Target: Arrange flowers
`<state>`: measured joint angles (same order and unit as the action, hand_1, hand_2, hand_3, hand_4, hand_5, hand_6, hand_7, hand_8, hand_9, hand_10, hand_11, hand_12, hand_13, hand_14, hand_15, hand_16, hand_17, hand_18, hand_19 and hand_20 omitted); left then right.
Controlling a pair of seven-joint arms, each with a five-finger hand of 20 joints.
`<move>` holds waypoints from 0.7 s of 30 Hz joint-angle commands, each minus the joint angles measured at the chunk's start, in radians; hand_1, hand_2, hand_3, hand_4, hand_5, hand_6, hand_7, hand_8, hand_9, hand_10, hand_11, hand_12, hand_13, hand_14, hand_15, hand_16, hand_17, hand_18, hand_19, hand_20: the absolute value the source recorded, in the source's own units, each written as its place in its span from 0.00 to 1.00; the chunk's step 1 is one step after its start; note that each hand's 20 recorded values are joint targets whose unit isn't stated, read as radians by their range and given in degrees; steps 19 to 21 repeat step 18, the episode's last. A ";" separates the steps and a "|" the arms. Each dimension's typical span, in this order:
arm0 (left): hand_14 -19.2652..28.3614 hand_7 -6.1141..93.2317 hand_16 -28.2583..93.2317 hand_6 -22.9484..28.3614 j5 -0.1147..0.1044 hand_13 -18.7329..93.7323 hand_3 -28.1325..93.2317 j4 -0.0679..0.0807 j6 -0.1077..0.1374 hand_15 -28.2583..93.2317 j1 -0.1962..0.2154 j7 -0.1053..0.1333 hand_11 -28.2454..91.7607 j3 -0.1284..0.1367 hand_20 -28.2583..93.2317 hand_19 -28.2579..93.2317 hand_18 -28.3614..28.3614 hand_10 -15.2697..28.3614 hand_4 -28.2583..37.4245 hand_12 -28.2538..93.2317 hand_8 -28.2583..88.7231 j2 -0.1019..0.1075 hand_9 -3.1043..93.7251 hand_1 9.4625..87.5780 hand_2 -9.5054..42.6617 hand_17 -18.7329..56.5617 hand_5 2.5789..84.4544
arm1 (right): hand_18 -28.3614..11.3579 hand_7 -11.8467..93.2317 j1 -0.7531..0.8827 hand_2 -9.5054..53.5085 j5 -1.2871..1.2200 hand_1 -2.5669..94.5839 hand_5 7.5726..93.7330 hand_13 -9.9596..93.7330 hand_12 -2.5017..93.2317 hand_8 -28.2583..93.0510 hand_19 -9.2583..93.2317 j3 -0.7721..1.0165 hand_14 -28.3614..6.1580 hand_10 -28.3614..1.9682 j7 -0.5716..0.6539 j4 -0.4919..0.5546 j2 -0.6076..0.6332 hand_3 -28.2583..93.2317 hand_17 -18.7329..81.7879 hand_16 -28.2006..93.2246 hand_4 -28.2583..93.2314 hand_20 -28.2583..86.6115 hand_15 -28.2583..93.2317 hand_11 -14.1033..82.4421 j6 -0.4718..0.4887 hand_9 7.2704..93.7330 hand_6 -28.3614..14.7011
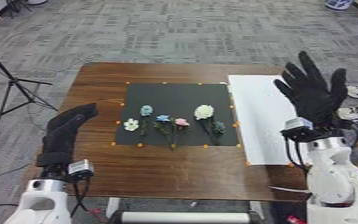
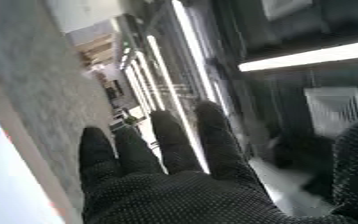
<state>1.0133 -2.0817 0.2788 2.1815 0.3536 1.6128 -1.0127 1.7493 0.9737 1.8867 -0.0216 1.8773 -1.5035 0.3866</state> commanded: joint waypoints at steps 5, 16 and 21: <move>0.58 0.19 0.21 0.46 -0.005 0.37 0.82 -0.010 0.026 0.27 0.014 0.043 0.34 0.014 0.33 0.24 0.55 0.60 0.18 0.32 0.18 0.007 0.44 0.22 0.06 0.28 0.48 | 0.38 0.20 0.090 0.09 0.262 0.00 0.22 0.25 0.11 0.16 0.15 -0.033 0.46 0.48 -0.326 -0.007 0.008 0.77 0.22 0.38 0.04 0.38 0.15 0.14 -0.047 0.22 0.62; 0.67 0.23 0.23 0.48 -0.003 0.43 0.82 -0.009 0.007 0.30 0.010 0.028 0.36 0.024 0.38 0.28 0.66 0.61 0.19 0.34 0.18 0.005 0.46 0.22 0.06 0.34 0.53 | 0.29 0.23 0.113 0.08 0.291 0.06 0.38 0.42 0.17 0.16 0.22 -0.002 0.35 0.42 -0.304 0.004 0.018 0.83 0.36 0.36 0.08 0.46 0.32 0.20 -0.008 0.41 0.60; 0.69 0.23 0.24 0.48 -0.002 0.44 0.82 -0.010 0.004 0.30 0.012 0.026 0.37 0.028 0.39 0.29 0.67 0.61 0.19 0.34 0.18 0.005 0.46 0.23 0.06 0.34 0.53 | 0.29 0.24 0.112 0.08 0.287 0.06 0.38 0.42 0.17 0.16 0.22 -0.003 0.35 0.42 -0.303 0.004 0.023 0.83 0.36 0.36 0.08 0.46 0.32 0.20 -0.012 0.42 0.60</move>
